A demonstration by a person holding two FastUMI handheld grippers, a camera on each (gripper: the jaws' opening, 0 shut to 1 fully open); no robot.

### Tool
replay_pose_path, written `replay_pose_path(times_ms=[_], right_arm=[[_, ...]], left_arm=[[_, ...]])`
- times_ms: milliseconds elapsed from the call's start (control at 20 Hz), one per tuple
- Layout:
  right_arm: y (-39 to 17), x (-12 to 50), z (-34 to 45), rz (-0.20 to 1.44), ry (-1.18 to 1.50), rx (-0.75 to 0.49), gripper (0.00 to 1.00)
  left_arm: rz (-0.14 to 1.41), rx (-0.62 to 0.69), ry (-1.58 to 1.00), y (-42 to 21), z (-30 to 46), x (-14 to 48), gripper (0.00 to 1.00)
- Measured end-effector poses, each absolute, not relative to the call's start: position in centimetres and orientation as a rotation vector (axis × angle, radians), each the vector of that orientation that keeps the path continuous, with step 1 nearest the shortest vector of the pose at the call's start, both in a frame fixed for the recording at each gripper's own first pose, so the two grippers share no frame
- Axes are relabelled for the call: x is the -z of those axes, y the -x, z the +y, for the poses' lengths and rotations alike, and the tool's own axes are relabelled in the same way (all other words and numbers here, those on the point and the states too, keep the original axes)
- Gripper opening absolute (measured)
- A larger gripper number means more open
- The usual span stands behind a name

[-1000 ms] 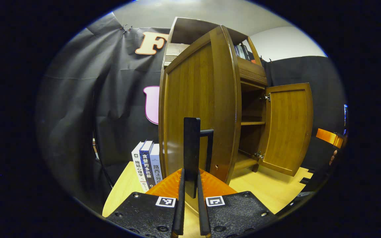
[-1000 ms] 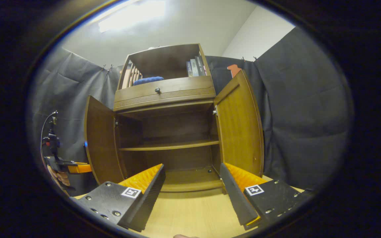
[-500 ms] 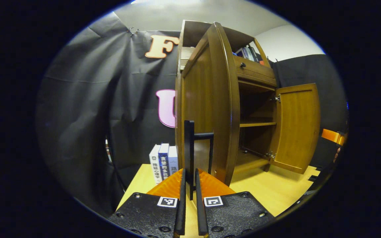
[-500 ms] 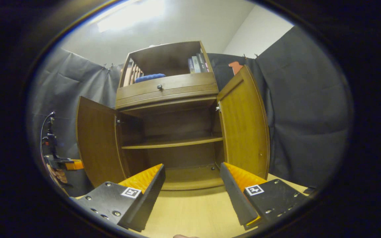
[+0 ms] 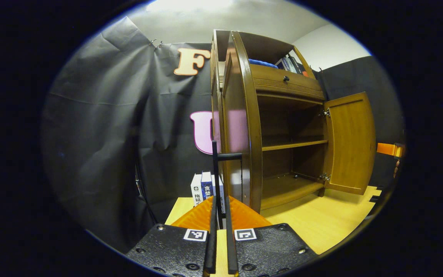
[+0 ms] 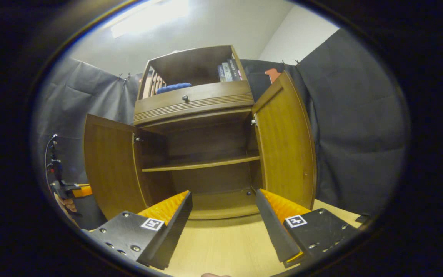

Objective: Open the right door of the double-door shoe cabinet with the right hand, and open the left door with the left hand.

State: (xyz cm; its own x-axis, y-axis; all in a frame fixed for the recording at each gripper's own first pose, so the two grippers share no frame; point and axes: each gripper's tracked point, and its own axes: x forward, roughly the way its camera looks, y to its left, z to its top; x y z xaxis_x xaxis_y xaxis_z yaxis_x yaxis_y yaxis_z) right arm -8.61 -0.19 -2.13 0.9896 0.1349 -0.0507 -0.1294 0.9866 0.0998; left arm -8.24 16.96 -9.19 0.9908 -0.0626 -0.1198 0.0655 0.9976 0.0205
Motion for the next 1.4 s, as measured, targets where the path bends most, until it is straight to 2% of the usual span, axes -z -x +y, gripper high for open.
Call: replay_pose_path(times_ms=[100,250,300,350,400,550,950,1000,1050,1100,1200,1400], right_arm=[[8.4,2.2,-0.1,0.052,-0.098,-0.126,0.98],[8.5,2.3,-0.5,0.06,-0.087,-0.104,0.98],[8.6,2.4,-0.6,0.066,-0.088,-0.097,0.94],[8.7,2.4,-0.6,0.071,-0.091,-0.091,0.98],[8.7,2.5,-0.7,0.074,-0.097,-0.084,0.98],[8.6,2.5,-0.8,0.073,-0.107,-0.063,0.98],[8.3,2.2,-0.7,0.045,-0.112,-0.066,0.98],[8.3,2.3,-0.8,0.05,-0.104,-0.067,0.99],[8.5,2.2,-0.8,0.055,-0.095,-0.068,0.99],[8.6,2.0,-0.8,0.055,-0.086,-0.072,0.98],[8.7,1.7,-0.7,0.043,-0.067,-0.087,0.98],[9.0,0.1,0.1,0.004,-0.03,-0.122,0.98]], left_arm=[[0.111,0.024,0.007,9.0,17.7,8.9,0.16],[0.089,-0.013,0.026,10.5,17.6,8.4,0.36],[0.088,-0.03,0.034,10.9,17.7,8.3,0.46],[0.088,-0.052,0.041,11.4,17.7,8.1,0.55],[0.086,-0.072,0.047,12.0,18.0,7.8,0.63],[0.073,-0.128,0.071,13.3,17.6,6.7,0.79],[0.012,-0.092,0.076,15.0,11.7,2.4,0.85],[0.014,-0.081,0.078,15.0,10.7,2.5,0.9],[0.011,-0.077,0.076,14.9,10.0,2.3,0.87],[0.015,-0.077,0.069,14.9,9.5,2.2,0.98],[0.018,-0.077,0.059,14.6,8.4,1.9,0.89],[0.018,-0.052,0.058,13.6,6.2,1.0,0.89]])
